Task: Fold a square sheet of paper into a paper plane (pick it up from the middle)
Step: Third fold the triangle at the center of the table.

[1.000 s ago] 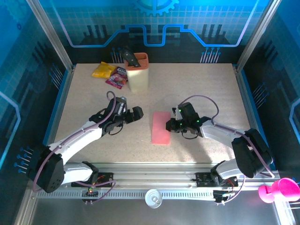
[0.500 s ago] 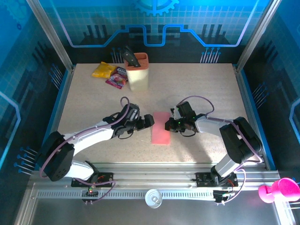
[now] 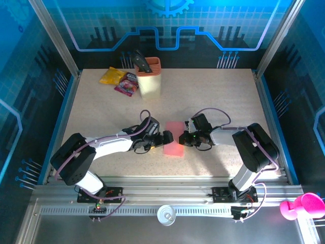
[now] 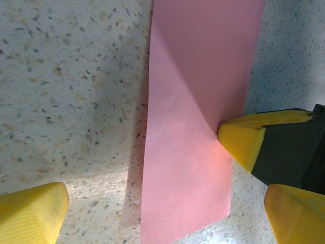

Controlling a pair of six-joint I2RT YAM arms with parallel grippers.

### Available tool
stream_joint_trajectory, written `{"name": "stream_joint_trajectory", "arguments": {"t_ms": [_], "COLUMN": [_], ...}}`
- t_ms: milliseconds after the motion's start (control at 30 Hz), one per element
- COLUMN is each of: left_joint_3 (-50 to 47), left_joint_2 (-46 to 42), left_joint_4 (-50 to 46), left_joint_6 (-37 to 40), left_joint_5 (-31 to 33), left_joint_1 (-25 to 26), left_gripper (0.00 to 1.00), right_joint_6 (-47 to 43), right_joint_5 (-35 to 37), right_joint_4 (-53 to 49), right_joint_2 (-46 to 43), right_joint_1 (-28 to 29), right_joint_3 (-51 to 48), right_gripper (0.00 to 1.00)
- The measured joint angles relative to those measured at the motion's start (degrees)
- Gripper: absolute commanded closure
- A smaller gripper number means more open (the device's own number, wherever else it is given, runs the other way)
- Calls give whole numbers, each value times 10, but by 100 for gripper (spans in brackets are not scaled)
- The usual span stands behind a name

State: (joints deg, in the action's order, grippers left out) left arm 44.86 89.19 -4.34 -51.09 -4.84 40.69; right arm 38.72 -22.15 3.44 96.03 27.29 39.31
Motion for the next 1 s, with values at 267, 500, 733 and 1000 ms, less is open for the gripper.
{"name": "stream_joint_trajectory", "arguments": {"t_ms": [267,500,733,1000], "left_joint_3": [1,13,17,25], "left_joint_2": [35,48,53,70], "left_joint_4": [34,61,89,92], "left_joint_6": [0,0,-1,0], "left_joint_5": [-16,-26,-30,-30], "left_joint_1": [6,11,12,12], "left_gripper": [1,3,3,3], "right_joint_6": [-1,-3,-5,-5], "right_joint_5": [-9,-11,-17,-23], "right_joint_4": [5,6,13,19], "right_joint_2": [0,0,2,2], "right_joint_1": [-8,-12,-15,-18], "right_joint_3": [-4,-5,-9,-11], "right_gripper": [100,100,100,100]}}
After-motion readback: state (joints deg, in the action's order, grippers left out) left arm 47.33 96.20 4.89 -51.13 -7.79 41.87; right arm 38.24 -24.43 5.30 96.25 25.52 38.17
